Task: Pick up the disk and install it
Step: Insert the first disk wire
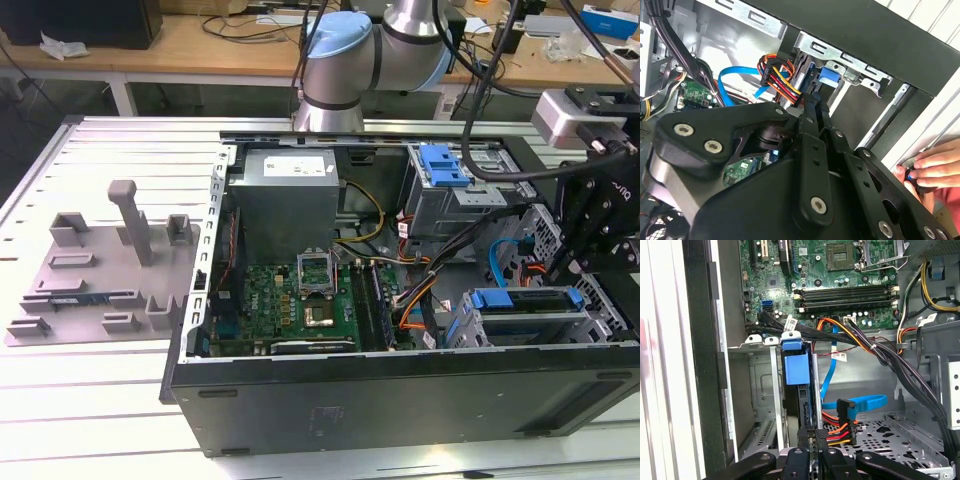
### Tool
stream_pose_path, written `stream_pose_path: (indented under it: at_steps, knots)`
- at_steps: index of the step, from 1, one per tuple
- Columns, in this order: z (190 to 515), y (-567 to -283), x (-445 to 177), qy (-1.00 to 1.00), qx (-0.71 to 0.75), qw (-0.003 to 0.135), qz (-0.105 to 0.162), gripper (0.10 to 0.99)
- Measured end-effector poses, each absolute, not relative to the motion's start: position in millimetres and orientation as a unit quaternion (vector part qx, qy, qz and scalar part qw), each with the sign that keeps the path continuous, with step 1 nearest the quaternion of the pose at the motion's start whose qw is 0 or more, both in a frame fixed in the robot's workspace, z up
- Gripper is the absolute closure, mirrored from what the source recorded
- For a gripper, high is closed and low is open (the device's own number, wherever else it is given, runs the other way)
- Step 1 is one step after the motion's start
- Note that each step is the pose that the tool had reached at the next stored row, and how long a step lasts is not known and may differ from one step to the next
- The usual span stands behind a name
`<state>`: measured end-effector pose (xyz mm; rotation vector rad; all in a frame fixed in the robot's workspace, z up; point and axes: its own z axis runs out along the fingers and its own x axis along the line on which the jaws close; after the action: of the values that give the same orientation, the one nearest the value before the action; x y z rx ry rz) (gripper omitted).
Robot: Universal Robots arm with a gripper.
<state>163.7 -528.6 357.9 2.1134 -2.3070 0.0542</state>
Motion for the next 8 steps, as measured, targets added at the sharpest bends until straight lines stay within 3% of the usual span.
stream_pose_path:
  at_steps: [8]
  knots:
    - [357.0, -528.6, 163.7, -0.725, 0.689, 0.002, 0.013, 0.922]
